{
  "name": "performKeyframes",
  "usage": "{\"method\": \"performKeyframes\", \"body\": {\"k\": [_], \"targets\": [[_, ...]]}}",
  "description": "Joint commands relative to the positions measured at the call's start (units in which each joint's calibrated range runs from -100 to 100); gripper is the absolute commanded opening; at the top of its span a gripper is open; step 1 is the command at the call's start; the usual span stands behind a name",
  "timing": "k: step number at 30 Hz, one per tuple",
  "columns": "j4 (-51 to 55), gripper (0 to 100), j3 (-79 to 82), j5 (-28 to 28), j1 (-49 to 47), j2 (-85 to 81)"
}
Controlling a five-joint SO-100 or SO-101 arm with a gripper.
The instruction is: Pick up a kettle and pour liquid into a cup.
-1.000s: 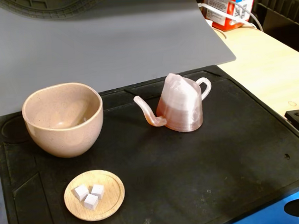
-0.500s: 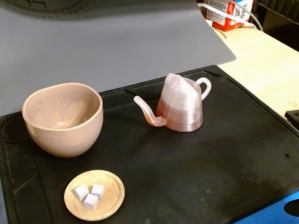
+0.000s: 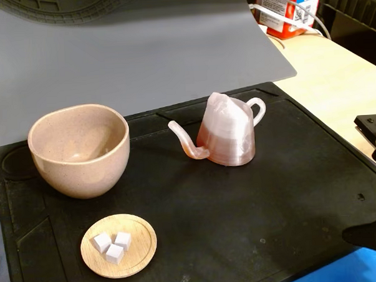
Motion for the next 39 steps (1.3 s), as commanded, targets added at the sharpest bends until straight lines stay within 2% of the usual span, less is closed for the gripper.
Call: {"method": "performKeyframes", "body": {"k": [1,2,5,6,8,10,12,13,14,19,21,22,23,27,29,30,39], "targets": [[-17.0,1,0.2,0.3,-0.3,8.1],[-26.1,1,0.2,0.3,-0.3,11.3],[-40.2,1,0.2,0.4,-0.1,19.3],[-45.1,1,-0.1,1.7,0.2,23.1],[-55.5,1,-0.5,8.4,0.3,30.4],[-61.3,1,-0.6,9.7,0.3,34.5],[-61.8,4,-0.9,9.7,0.4,37.6],[-61.8,13,-1.0,9.7,0.4,38.6],[-61.9,15,-1.0,9.7,0.4,39.6],[-63.6,16,-11.7,9.7,0.5,52.9],[-70.6,16,-12.3,10.3,0.6,57.1],[-77.8,16,-12.6,15.1,3.9,62.0],[-81.7,16,-14.1,16.5,6.2,64.8],[-83.0,16,-28.7,17.5,6.3,77.5],[-84.0,16,-32.4,22.1,6.2,82.5],[-88.9,16,-32.6,22.8,6.2,85.1],[-90.2,16,-41.5,23.4,3.2,95.6]]}}
